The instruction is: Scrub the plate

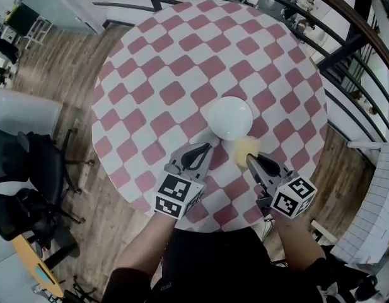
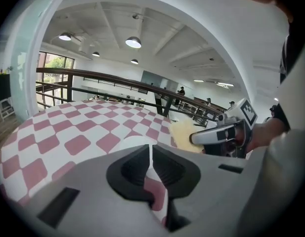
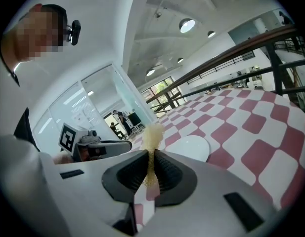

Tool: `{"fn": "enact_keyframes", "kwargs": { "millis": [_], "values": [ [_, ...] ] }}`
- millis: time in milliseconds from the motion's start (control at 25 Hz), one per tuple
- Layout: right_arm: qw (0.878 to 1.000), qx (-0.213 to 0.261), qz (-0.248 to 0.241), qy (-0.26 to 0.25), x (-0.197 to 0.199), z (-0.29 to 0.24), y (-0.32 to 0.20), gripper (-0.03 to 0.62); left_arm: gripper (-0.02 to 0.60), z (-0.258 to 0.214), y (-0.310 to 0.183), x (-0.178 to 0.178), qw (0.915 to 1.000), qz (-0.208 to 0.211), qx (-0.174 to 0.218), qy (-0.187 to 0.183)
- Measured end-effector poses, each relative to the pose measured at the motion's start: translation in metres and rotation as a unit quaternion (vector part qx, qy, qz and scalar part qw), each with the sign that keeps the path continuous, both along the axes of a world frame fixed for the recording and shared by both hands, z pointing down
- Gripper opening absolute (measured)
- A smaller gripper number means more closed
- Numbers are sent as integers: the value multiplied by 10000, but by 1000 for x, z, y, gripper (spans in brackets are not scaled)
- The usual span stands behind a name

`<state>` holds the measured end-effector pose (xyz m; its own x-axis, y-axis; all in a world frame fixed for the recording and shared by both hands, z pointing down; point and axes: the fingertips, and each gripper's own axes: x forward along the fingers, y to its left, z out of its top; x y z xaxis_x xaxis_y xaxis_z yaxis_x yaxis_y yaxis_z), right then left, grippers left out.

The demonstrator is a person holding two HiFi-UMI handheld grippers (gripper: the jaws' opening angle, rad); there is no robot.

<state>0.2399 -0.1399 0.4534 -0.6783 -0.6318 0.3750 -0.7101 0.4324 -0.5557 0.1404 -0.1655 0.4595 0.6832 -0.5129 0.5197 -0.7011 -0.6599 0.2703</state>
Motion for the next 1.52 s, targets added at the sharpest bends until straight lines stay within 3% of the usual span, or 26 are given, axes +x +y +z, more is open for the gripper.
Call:
{"fn": "enact_keyframes", "kwargs": {
  "millis": [520, 640, 920, 1160, 1520],
  "values": [
    [9985, -409, -141, 326, -8, 86, -59, 41, 72, 101, -44, 14, 9987, 75, -501, -113],
    [9958, -558, -405, 599, -18, 102, -67, 41, 77, 117, -54, 16, 9978, 150, -541, -349],
    [9816, -634, -909, 1555, -32, 130, -73, 41, 97, 129, -69, 27, 9960, 172, -609, -629],
    [9573, -439, -1494, 2434, -30, 146, -63, 41, 97, 139, -67, 31, 9938, 238, -524, -948],
    [9492, -250, -1564, 2720, -17, 143, -69, 41, 92, 140, -71, 31, 9922, 211, -364, -1177]
  ]
}}
